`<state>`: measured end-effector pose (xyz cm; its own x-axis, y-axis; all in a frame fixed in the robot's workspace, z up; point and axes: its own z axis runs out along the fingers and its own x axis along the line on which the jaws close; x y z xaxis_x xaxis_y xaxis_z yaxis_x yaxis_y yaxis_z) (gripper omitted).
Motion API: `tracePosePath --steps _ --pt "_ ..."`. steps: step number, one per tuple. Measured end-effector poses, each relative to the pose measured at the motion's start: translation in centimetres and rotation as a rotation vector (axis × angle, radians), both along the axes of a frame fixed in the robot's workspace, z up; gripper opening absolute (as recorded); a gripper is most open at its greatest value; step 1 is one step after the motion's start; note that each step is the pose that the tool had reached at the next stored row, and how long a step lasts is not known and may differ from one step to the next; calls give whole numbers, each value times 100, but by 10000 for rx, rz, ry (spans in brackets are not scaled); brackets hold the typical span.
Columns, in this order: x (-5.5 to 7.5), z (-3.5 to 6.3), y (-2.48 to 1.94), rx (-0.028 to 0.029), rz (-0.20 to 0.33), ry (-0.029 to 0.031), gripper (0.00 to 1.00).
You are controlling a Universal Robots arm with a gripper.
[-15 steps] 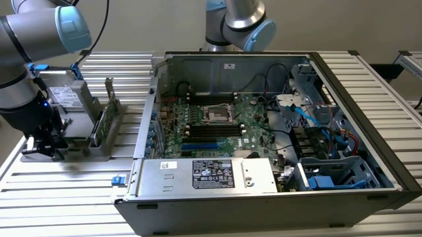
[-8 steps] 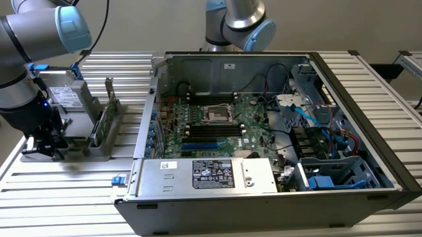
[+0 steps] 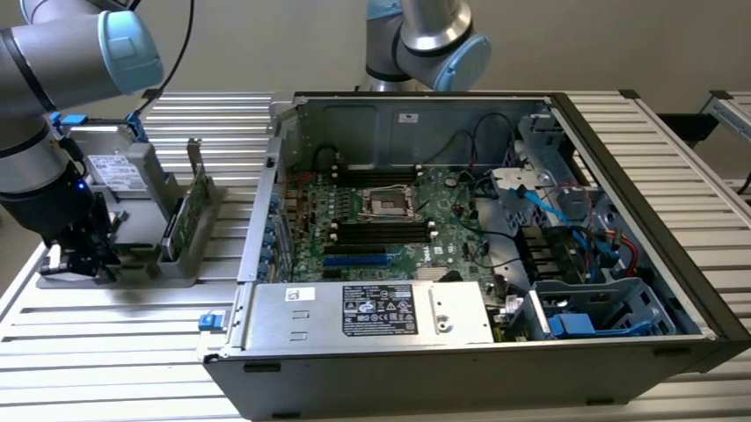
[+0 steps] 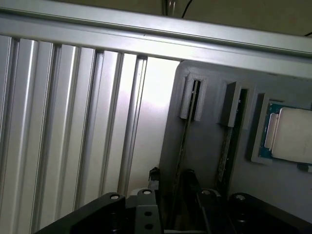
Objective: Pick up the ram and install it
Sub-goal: 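Pick up the ram and move it above insertion slot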
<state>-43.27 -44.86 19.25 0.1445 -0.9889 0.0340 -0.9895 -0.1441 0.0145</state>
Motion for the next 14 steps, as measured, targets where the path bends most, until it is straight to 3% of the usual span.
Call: tracePosePath --steps 3,6,14 --pt "0 0 0 1 -3 4 31" --pt "0 0 0 -1 -4 7 15" --pt "0 0 0 1 -7 19 15"
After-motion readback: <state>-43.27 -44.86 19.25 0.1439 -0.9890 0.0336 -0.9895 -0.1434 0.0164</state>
